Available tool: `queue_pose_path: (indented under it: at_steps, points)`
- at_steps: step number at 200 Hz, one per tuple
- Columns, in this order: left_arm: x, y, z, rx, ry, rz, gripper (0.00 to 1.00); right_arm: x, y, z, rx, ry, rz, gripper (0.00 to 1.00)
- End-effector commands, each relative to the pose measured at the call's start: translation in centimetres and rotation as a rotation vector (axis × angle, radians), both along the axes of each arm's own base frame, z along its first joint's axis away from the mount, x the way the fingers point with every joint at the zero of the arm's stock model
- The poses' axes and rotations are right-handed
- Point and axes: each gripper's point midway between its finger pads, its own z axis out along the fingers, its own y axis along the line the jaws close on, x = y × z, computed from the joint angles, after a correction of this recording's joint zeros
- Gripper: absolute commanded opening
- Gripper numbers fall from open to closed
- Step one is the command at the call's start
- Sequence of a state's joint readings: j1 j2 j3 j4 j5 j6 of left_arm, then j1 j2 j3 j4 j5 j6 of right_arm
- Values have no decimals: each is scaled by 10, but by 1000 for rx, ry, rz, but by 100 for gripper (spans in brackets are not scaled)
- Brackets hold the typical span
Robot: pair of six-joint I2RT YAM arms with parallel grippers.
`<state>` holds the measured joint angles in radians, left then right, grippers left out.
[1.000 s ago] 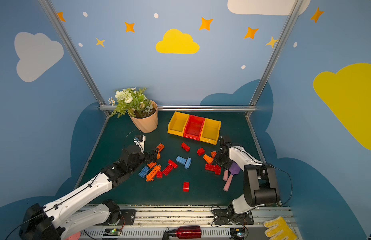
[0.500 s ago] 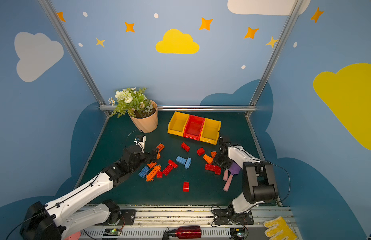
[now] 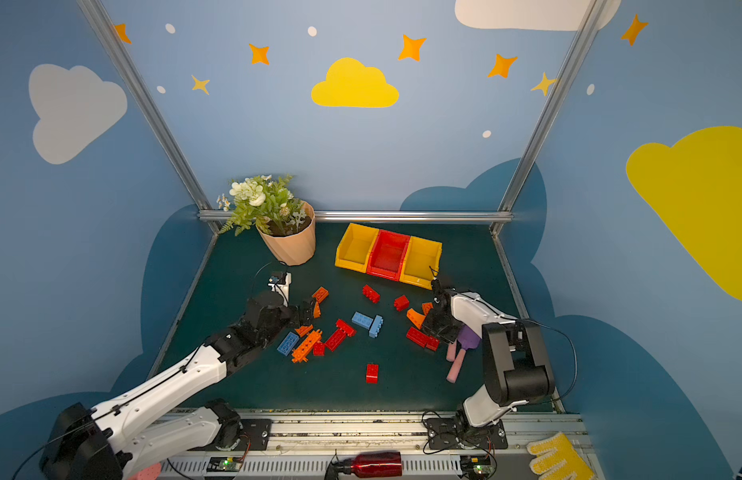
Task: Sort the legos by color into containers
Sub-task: 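Lift the red brick and carry it into the yellow bin with the right gripper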
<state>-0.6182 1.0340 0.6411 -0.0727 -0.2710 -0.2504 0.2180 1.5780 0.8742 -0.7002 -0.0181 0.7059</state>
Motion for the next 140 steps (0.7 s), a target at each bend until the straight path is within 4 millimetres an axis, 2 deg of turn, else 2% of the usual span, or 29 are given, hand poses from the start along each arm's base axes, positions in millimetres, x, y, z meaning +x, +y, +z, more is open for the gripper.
queue_pose_path:
  at_steps: [1,24,51,73,92,120,140]
  points:
    - [-5,-1,-4,3,19,-19,100,-14,-5,-4,-29,45,-10,34]
    - [-6,-5,-6,-1,29,-41,100,-15,-4,-4,-30,51,-4,22]
    - [-6,-8,-5,-17,39,-48,100,-18,-4,7,-29,41,6,20]
    - [-8,-13,-3,-28,51,-75,100,-16,-3,31,-17,6,15,20]
    - [-8,-20,1,-35,58,-104,100,-8,-2,62,-9,-57,33,21]
    - [-1,-32,11,-56,50,-137,100,26,2,105,-2,-188,59,21]
    - [7,-42,18,-66,52,-153,100,65,8,124,8,-270,90,22]
